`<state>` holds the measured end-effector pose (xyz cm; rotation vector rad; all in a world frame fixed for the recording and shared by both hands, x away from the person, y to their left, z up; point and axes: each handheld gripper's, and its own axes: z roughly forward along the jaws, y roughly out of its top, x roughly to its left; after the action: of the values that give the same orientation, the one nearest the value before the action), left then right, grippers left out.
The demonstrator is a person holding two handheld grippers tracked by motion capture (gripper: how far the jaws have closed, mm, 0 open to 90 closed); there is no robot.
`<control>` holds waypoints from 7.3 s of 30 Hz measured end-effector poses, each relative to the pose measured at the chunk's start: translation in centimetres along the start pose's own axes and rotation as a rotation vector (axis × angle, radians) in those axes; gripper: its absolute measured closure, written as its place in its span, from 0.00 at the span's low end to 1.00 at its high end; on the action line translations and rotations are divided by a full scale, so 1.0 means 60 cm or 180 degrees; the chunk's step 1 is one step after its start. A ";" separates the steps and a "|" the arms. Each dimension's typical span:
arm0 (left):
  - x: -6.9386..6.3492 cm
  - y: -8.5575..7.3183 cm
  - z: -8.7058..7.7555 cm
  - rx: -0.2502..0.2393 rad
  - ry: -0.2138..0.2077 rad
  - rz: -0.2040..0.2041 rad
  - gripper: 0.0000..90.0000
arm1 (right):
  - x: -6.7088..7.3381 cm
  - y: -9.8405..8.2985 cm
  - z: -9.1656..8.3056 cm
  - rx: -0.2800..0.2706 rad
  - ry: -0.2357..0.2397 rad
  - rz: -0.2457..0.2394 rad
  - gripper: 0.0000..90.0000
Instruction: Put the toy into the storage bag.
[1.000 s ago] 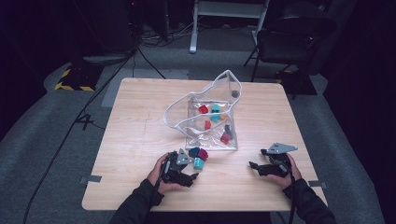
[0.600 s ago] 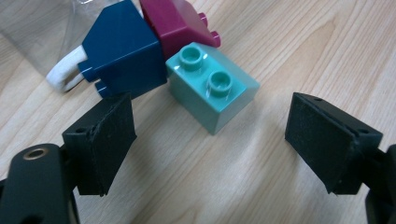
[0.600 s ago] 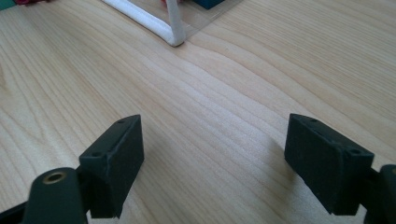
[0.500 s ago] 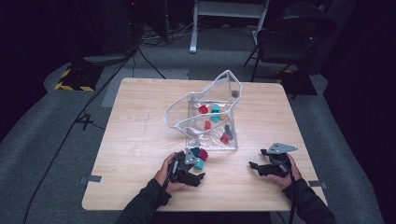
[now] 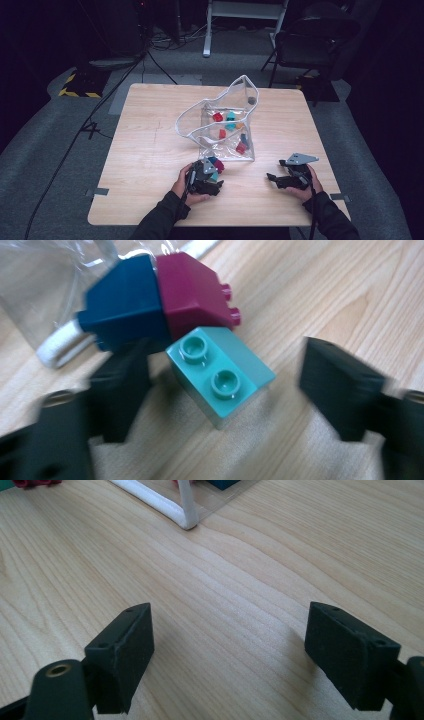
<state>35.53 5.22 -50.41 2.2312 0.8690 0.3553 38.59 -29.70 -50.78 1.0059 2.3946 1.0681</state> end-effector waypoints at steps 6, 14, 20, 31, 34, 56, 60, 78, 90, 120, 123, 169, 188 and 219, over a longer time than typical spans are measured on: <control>0.001 -0.001 -0.003 -0.0028 0.0000 -0.0016 0.53 | 0.000 0.000 0.000 0.0000 0.0000 -0.0001 0.22; 0.019 -0.012 -0.016 -0.0015 0.0003 0.0054 0.53 | 0.000 0.000 0.000 0.0000 -0.0001 -0.0001 0.22; 0.049 -0.023 -0.037 -0.0057 0.0040 0.0002 0.53 | 0.000 0.000 0.000 0.0000 -0.0001 -0.0002 0.22; 0.144 -0.047 -0.084 -0.0116 0.0418 -0.0294 0.53 | 0.000 0.000 0.000 0.0000 -0.0001 -0.0001 0.22; 0.171 -0.046 -0.091 -0.0224 0.0474 -0.0441 0.53 | 0.000 0.000 0.000 0.0000 -0.0001 0.0000 0.22; 0.292 0.067 -0.139 -0.0577 0.0946 -0.0834 0.53 | 0.000 0.000 0.000 0.0000 0.0000 0.0000 0.22; 0.300 0.091 -0.146 -0.0694 0.0940 -0.0912 0.53 | 0.000 0.000 0.000 -0.0001 0.0000 -0.0002 0.22; 0.265 0.194 -0.175 -0.0942 0.0846 -0.0680 0.53 | 0.000 0.000 0.000 0.0000 0.0001 -0.0001 0.22; 0.214 0.254 -0.151 -0.1019 0.0564 -0.0451 0.53 | 0.000 0.000 0.000 0.0000 0.0002 -0.0002 0.23; 0.152 0.289 -0.114 -0.0899 0.0576 -0.0244 0.37 | 0.000 0.000 0.000 -0.0002 0.0005 -0.0008 0.23; 0.160 0.281 -0.127 -0.0910 0.0665 -0.0303 0.33 | 0.000 0.000 0.000 -0.0001 0.0004 -0.0010 0.23; 0.270 0.038 -0.202 -0.0463 0.1177 -0.0650 0.18 | 0.000 0.000 0.000 -0.0002 0.0003 -0.0005 0.23; 0.213 -0.051 -0.121 -0.0132 0.0754 -0.0571 0.18 | 0.000 0.000 0.000 -0.0001 0.0003 -0.0004 0.23; 0.128 -0.098 -0.091 0.0047 0.0326 -0.0373 0.17 | 0.024 0.021 -0.009 -0.0179 0.0124 -0.0171 0.31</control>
<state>35.77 16.29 -50.63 2.1795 1.0548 0.4116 37.86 -28.35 -49.53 0.9051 2.3940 1.1392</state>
